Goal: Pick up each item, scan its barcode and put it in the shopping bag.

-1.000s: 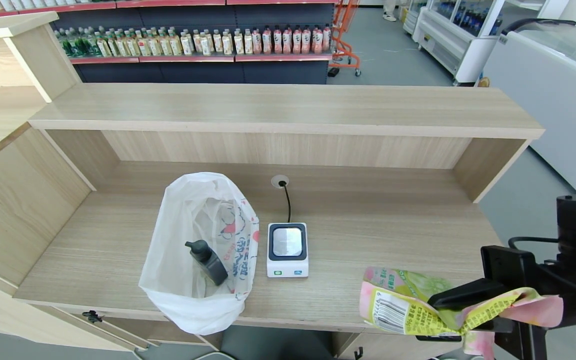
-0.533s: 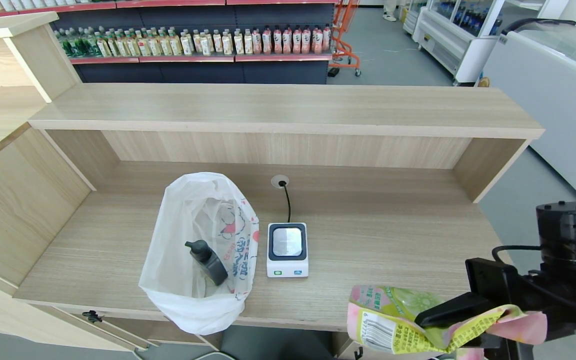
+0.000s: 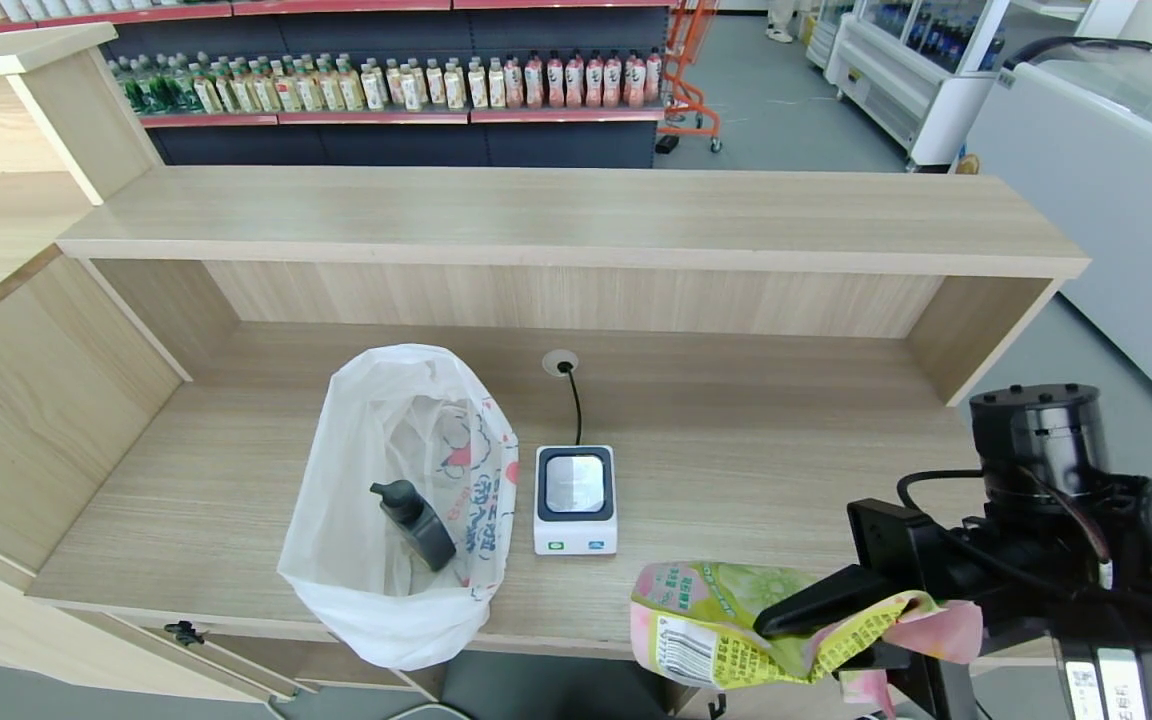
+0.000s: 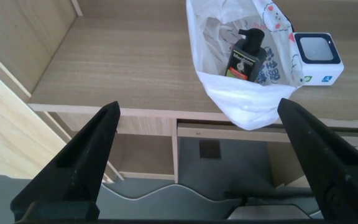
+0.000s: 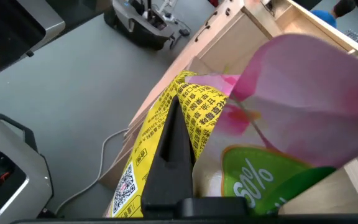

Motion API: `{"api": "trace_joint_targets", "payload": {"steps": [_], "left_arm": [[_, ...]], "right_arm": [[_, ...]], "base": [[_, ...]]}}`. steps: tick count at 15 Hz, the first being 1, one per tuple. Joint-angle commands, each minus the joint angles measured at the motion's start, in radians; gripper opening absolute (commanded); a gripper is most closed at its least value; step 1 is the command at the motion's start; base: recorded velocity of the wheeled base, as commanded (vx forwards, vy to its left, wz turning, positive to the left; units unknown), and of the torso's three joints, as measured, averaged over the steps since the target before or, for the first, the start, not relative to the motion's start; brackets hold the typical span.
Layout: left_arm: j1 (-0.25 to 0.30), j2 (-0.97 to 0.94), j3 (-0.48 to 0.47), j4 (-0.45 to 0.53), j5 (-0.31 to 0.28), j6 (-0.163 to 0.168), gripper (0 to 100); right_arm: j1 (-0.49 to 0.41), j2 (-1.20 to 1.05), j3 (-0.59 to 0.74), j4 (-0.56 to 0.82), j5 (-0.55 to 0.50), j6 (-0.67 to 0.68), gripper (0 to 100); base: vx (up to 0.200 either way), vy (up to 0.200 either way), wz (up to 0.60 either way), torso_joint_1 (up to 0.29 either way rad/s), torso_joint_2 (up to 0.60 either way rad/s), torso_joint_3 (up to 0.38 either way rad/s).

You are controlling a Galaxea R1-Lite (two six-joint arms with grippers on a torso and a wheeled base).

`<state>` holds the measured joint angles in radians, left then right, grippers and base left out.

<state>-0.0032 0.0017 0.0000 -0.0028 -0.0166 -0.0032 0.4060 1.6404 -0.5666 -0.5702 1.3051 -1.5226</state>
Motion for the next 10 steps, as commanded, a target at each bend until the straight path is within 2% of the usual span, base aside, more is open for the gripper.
{"api": "trace_joint_targets", "payload": {"steps": [1, 10], "left_arm": [[0.000, 0.000, 0.000, 0.000, 0.000, 0.000, 100], [0.000, 0.000, 0.000, 0.000, 0.000, 0.000, 100]], "right_arm": [[0.001, 0.029, -0.006, 0.000, 0.000, -0.002, 0], [0.027, 0.085, -0.070, 0.000, -0.004, -0.010, 0]], "base": [[0.000, 0.000, 0.00, 0.000, 0.00, 0.000], [0.000, 0.000, 0.00, 0.000, 0.00, 0.000]]}}
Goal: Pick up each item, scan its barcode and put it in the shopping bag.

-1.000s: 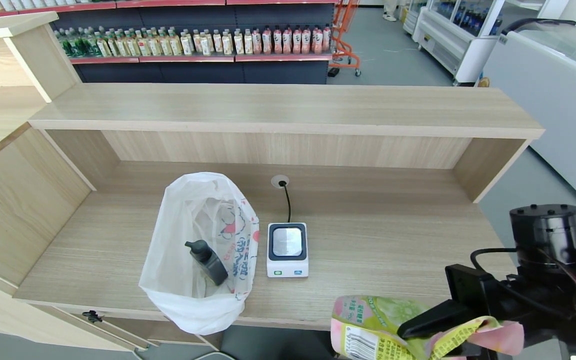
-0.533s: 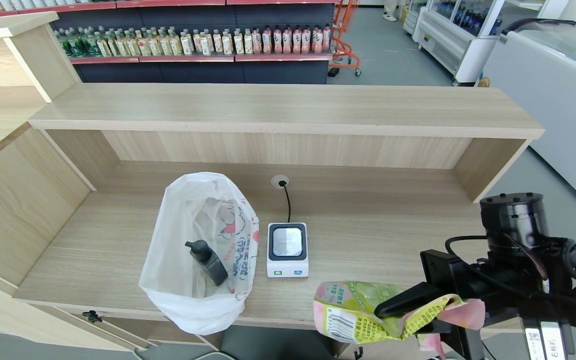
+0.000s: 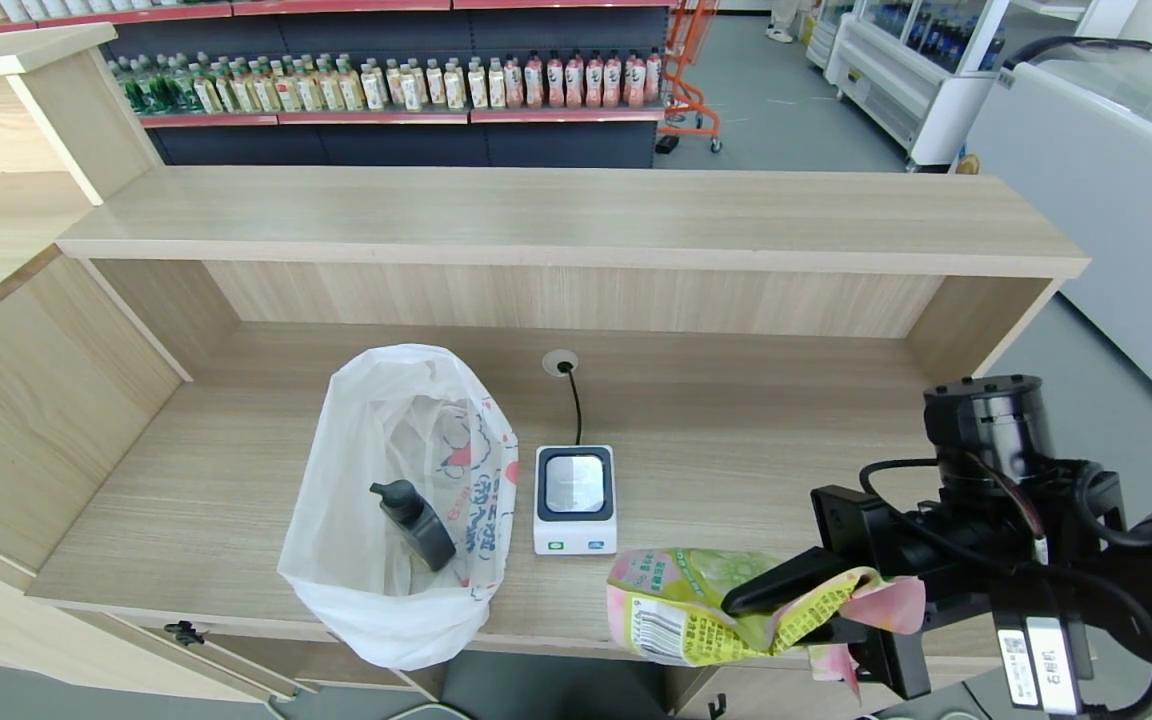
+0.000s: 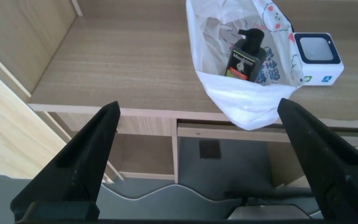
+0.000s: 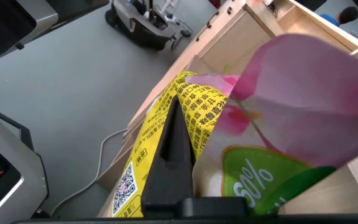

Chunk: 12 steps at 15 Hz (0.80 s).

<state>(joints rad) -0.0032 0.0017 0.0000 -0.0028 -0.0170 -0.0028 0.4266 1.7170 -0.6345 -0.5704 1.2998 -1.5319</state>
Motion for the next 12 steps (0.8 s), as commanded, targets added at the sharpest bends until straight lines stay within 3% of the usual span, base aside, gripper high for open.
{"api": "trace_joint_targets", "payload": {"steps": [1, 12], "left_arm": [[0.000, 0.000, 0.000, 0.000, 0.000, -0.002, 100], [0.000, 0.000, 0.000, 0.000, 0.000, -0.002, 100]], "right_arm": [[0.014, 0.012, -0.004, 0.000, -0.001, -0.001, 0], [0.049, 0.067, -0.070, 0.000, -0.002, -0.007, 0]], "base": [[0.000, 0.000, 0.00, 0.000, 0.00, 0.000], [0.000, 0.000, 0.00, 0.000, 0.00, 0.000]]}}
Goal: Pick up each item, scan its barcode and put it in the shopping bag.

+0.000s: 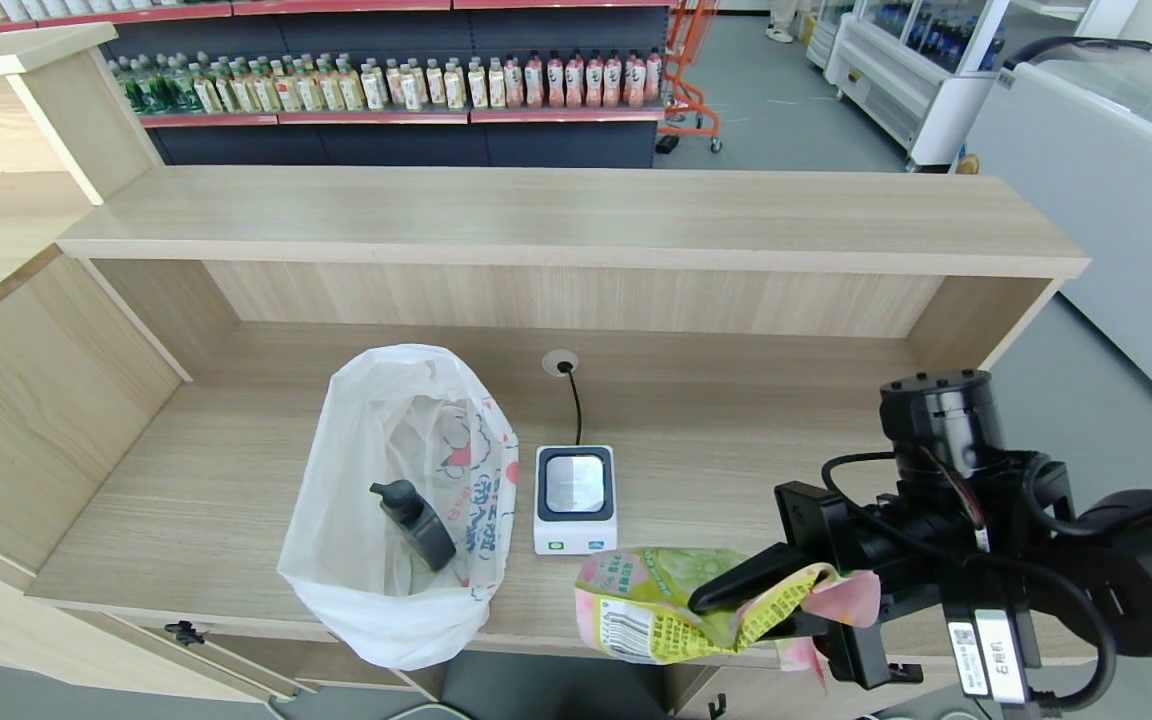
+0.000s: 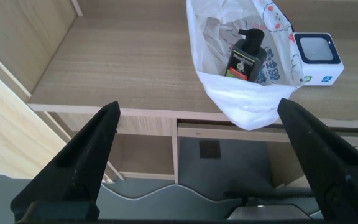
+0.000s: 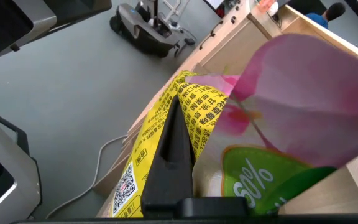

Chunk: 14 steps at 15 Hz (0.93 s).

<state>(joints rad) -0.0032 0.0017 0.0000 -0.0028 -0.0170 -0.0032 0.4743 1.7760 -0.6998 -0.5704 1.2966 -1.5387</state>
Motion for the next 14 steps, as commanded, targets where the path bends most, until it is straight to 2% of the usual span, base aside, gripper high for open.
{"api": "trace_joint_targets", "payload": {"steps": [1, 14], "left_arm": [[0.000, 0.000, 0.000, 0.000, 0.000, 0.000, 100], [0.000, 0.000, 0.000, 0.000, 0.000, 0.000, 100]], "right_arm": [[0.009, 0.011, -0.007, 0.000, 0.000, -0.001, 0], [0.030, -0.015, -0.017, 0.014, -0.036, 0.014, 0]], "base": [[0.000, 0.000, 0.00, 0.000, 0.00, 0.000], [0.000, 0.000, 0.00, 0.000, 0.00, 0.000]]}}
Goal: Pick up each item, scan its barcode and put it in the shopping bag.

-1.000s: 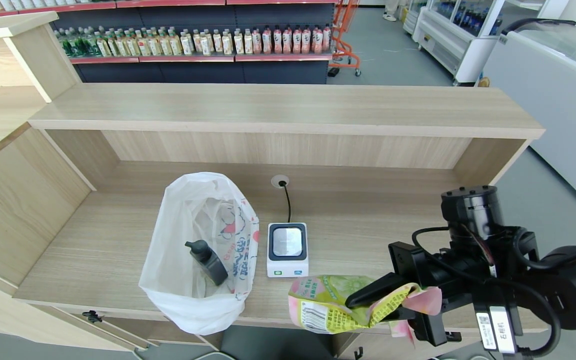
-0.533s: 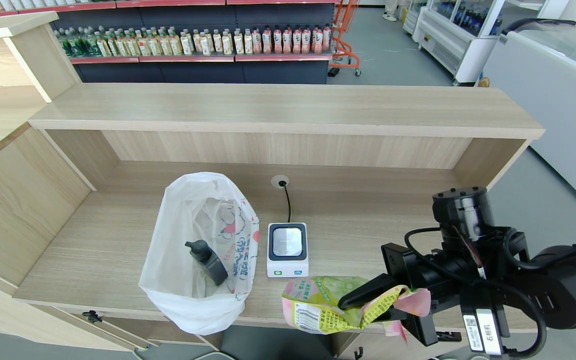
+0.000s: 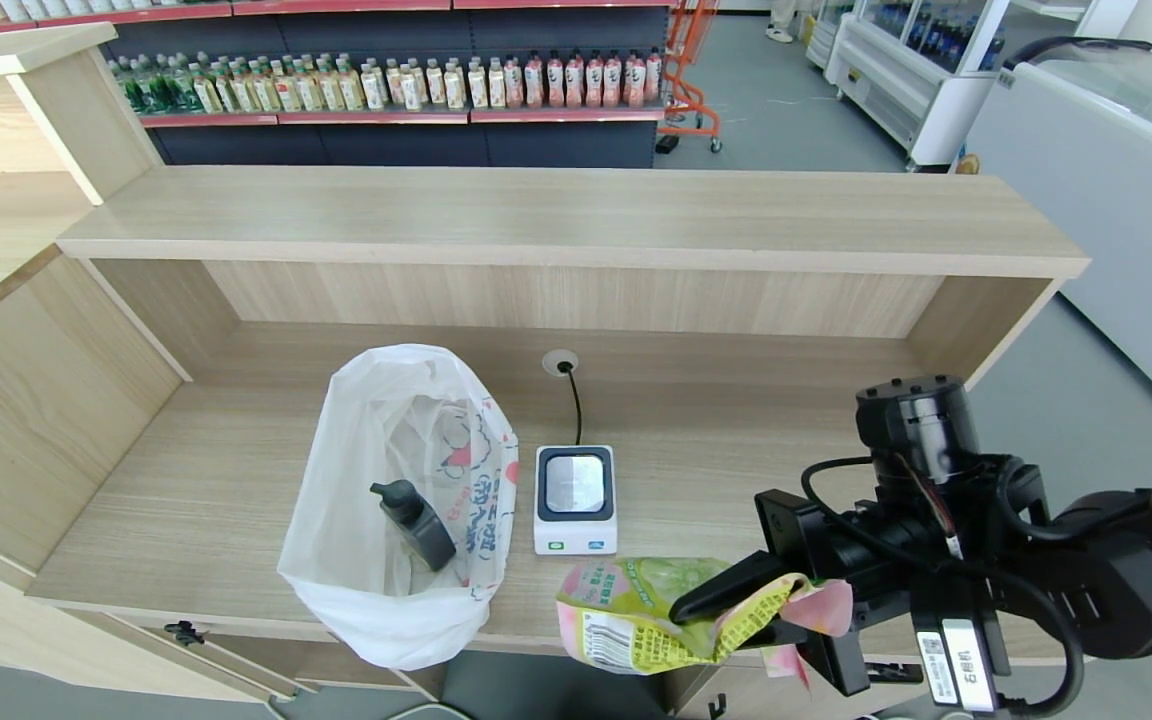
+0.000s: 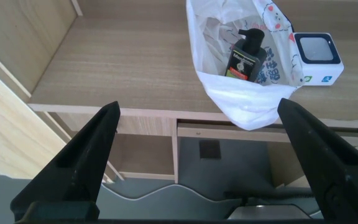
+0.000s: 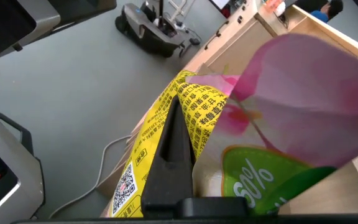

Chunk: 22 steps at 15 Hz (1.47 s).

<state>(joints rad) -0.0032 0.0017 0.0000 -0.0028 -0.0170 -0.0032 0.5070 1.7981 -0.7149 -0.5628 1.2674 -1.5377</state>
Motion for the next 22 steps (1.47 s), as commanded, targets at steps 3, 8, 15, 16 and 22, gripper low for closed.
{"api": "trace_joint_targets", "payload": {"steps": [3, 8, 15, 16, 22], "left_arm": [[0.000, 0.000, 0.000, 0.000, 0.000, 0.000, 100], [0.000, 0.000, 0.000, 0.000, 0.000, 0.000, 100], [0.000, 0.000, 0.000, 0.000, 0.000, 0.000, 100], [0.000, 0.000, 0.000, 0.000, 0.000, -0.001, 100], [0.000, 0.000, 0.000, 0.000, 0.000, -0.001, 100]], "right_arm": [[-0.061, -0.253, 0.006, 0.012, -0.224, 0.393, 0], [0.047, -0.433, -0.129, 0.176, -1.132, 1.567, 0], [0.054, -0.396, -0.316, 0.504, -1.224, 2.680, 0], [0.048, -0.368, -0.316, 0.515, -1.224, 2.728, 0], [-0.035, -0.301, -0.354, 0.564, -1.226, 2.886, 0]], "base": [[0.000, 0.000, 0.00, 0.000, 0.00, 0.000], [0.000, 0.000, 0.00, 0.000, 0.00, 0.000], [0.000, 0.000, 0.00, 0.000, 0.00, 0.000], [0.000, 0.000, 0.00, 0.000, 0.00, 0.000], [0.000, 0.000, 0.00, 0.000, 0.00, 0.000]]}}
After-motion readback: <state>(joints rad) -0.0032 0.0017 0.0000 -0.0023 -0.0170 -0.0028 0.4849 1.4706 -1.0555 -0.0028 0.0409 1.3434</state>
